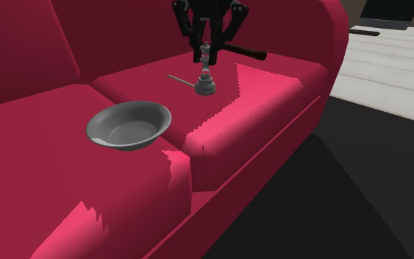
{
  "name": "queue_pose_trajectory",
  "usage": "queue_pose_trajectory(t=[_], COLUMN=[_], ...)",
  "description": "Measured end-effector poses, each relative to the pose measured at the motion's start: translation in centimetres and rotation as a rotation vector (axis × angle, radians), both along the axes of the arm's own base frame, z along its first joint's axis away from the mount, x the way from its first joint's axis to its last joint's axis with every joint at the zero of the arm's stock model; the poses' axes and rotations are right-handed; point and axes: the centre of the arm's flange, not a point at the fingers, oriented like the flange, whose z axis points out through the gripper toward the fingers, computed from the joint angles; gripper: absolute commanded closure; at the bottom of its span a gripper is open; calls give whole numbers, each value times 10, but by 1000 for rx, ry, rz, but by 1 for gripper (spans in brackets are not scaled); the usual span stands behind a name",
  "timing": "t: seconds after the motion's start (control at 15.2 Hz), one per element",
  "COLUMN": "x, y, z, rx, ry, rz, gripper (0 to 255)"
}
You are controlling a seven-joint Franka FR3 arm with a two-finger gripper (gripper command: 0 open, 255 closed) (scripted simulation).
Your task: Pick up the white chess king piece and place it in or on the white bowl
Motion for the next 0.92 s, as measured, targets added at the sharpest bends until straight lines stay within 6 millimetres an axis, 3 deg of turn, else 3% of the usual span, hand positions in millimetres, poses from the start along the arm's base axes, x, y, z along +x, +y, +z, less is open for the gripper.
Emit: queue_pose_trajectory(t=[0.2,0.33,0.92], x=[1,-5,-34], y=[2,16,127], z=[15,21,34], rx=[0,0,0], ry=[0,0,0], rz=[0,1,3], gripper=[255,255,255])
